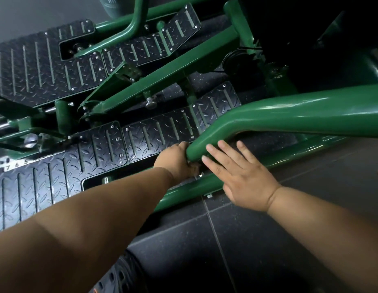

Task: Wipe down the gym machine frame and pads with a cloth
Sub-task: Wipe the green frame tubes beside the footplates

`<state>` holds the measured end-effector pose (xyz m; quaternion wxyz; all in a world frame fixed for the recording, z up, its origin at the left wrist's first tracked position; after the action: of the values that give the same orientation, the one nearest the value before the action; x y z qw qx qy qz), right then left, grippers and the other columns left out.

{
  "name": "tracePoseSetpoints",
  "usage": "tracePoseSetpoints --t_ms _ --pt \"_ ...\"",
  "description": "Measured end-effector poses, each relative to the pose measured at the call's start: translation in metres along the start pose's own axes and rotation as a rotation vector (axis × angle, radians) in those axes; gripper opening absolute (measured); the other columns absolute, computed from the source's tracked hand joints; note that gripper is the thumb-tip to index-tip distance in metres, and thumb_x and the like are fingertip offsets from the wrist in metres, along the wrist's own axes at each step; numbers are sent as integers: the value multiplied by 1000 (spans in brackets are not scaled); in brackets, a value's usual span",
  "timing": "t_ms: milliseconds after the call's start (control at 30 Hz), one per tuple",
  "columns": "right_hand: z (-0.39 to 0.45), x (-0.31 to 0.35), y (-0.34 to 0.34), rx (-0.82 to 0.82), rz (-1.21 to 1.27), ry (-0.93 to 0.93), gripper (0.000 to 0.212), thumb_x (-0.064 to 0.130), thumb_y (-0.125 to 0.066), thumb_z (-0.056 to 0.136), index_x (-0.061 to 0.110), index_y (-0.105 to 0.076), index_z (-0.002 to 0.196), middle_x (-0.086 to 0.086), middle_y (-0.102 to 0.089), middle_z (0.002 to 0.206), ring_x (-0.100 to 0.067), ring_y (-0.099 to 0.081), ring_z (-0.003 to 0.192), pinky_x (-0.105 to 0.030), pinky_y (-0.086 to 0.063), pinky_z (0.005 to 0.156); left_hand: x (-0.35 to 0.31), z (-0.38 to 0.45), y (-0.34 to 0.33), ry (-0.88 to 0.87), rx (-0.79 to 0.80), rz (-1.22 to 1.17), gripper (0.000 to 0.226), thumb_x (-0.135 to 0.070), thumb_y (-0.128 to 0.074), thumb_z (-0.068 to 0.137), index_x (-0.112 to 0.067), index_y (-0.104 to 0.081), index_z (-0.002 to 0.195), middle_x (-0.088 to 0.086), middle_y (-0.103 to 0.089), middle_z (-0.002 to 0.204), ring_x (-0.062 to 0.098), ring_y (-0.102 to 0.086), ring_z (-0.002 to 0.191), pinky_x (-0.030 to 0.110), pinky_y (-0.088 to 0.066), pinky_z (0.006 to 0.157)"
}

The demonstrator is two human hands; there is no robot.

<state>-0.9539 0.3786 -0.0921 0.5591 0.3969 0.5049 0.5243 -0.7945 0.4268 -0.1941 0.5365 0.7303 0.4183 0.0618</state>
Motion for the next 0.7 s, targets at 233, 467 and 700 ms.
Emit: tracePoseSetpoints --t_ms 233,467,700 --pt "-48 -55 -65 358 681 -671 33 24 -59 93 34 -59 125 14 -65 104 -16 -62 95 -40 -52 87 -35 -17 38 -94 -207 -218 74 -69 -82 72 -31 -57 130 -5 -70 116 20 -67 104 26 -46 83" --pt "-37 -16 -97 472 1608 -1162 24 14 -57 106 22 -65 127 -3 -78 112 -21 -75 101 -33 -56 90 -59 -23 61 -152 -288 -328 70 -54 -86 75 -29 -57 133 -6 -70 118 15 -66 104 26 -48 87" --pt "-12 -31 -94 132 1966 -1458 43 -19 -37 92 -5 -62 123 -29 -69 124 -38 -67 118 -48 -51 108 -53 0 47 -231 186 -226 119 -58 -90 54 -37 -32 156 -11 -66 133 13 -66 118 33 -51 108"
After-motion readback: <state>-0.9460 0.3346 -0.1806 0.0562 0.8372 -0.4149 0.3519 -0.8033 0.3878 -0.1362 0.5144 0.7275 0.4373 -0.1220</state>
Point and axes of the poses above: each hand's wrist, its own z-axis towards the middle knuckle, its own y-axis out of the back of the hand, x = y × z, the point moved 10 cm from there along z, towards the middle knuckle
